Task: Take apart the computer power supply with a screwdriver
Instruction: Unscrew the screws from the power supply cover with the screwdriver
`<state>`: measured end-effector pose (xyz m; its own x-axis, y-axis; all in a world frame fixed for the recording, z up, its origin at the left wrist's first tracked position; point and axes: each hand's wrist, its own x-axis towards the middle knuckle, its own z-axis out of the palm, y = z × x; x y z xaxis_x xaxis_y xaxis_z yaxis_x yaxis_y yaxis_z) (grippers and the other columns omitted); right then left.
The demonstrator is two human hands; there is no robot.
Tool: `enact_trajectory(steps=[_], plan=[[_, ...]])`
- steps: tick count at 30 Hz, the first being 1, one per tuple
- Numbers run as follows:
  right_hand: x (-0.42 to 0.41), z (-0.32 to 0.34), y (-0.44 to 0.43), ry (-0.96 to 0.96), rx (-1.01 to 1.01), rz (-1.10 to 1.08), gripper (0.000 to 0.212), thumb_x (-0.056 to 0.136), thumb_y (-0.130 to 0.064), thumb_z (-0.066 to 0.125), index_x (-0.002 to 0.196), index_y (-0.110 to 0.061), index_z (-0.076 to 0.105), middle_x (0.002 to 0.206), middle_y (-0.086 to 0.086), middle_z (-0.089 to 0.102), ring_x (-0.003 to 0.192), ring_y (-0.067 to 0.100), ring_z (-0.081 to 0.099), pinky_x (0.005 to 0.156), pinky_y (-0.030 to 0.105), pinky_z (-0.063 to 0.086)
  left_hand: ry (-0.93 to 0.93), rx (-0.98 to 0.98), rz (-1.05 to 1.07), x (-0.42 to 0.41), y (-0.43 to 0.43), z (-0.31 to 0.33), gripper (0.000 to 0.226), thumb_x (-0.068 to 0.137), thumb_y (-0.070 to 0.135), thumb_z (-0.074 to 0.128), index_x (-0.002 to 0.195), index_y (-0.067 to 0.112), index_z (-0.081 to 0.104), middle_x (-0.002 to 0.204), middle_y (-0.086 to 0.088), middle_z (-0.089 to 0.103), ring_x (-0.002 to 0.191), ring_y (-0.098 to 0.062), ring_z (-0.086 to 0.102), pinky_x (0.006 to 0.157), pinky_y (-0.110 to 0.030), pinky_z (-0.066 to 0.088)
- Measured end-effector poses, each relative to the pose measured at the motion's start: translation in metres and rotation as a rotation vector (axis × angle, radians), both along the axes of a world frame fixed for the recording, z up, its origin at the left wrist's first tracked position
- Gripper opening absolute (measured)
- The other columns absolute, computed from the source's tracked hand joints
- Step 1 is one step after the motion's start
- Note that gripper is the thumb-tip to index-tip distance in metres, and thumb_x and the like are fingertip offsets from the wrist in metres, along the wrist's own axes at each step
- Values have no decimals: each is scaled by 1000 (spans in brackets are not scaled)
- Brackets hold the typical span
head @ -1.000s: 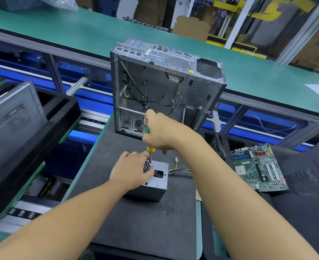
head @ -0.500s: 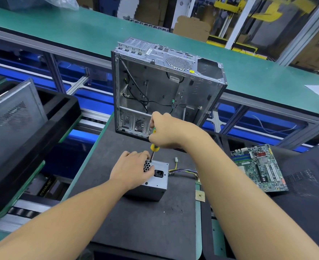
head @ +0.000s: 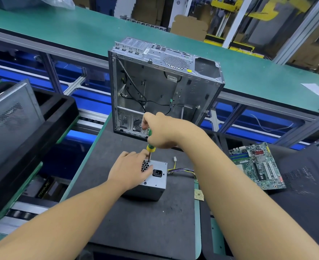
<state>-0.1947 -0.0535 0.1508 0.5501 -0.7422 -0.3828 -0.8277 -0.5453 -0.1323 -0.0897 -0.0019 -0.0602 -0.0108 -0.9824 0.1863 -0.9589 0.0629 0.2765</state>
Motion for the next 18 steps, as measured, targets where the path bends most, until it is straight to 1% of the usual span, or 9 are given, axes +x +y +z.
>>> enact_trajectory(steps=[2,4,5,7,9,11,13,15,18], plan=[[2,-5,1,-4,-72,-51,24,93,-27,49,112,-17,39,110,8,45,80,28,51,55,32,32,8,-15,-8,0,1,1,25,94,49,43,104,26,45,66,11,45,67,-16,44,85,-34,42],[4,-9,1,-23,-178,-148,26,99,-40,43,108,-17,35,98,7,46,81,31,51,50,31,26,16,-14,-31,0,2,2,21,97,44,42,106,25,47,75,9,55,73,-17,51,89,-35,42],[5,-12,2,-29,-227,-155,25,101,-40,40,105,-16,35,90,6,46,82,32,51,50,31,26,15,-6,-44,1,3,3,21,99,41,41,109,24,48,81,8,59,79,-17,55,91,-35,41],[7,-15,1,-65,-238,-80,17,104,-30,39,105,-14,37,88,7,47,80,33,52,53,33,34,15,-1,-60,2,3,4,21,101,37,39,113,24,50,87,7,63,85,-17,58,93,-35,40],[7,-12,1,-89,-149,-21,13,100,-17,42,112,-16,42,104,9,44,81,31,51,58,34,39,25,-4,-62,2,2,5,22,102,35,38,116,24,51,87,7,64,86,-18,59,93,-36,40],[7,-8,2,-84,-53,12,28,93,-8,41,116,-24,44,110,4,34,92,28,42,54,31,30,19,-5,-60,2,2,7,23,102,35,38,117,23,51,86,6,65,85,-20,59,93,-36,41],[8,-7,3,-56,-31,6,32,89,-7,42,116,-24,43,114,5,31,100,29,34,58,32,30,19,-7,-57,2,1,7,22,101,35,40,115,22,52,81,5,63,80,-21,58,91,-36,42],[8,-10,4,-48,-100,-34,21,93,-18,43,114,-18,42,111,6,35,99,31,40,64,37,33,36,-19,-51,2,1,7,18,100,35,43,110,23,52,74,6,59,74,-21,56,89,-36,43],[8,-13,3,-89,-203,-99,25,103,-40,36,105,-15,39,88,3,46,78,29,48,55,34,31,35,-21,-51,2,1,6,15,99,36,44,106,24,51,68,7,54,69,-21,54,86,-36,44]])
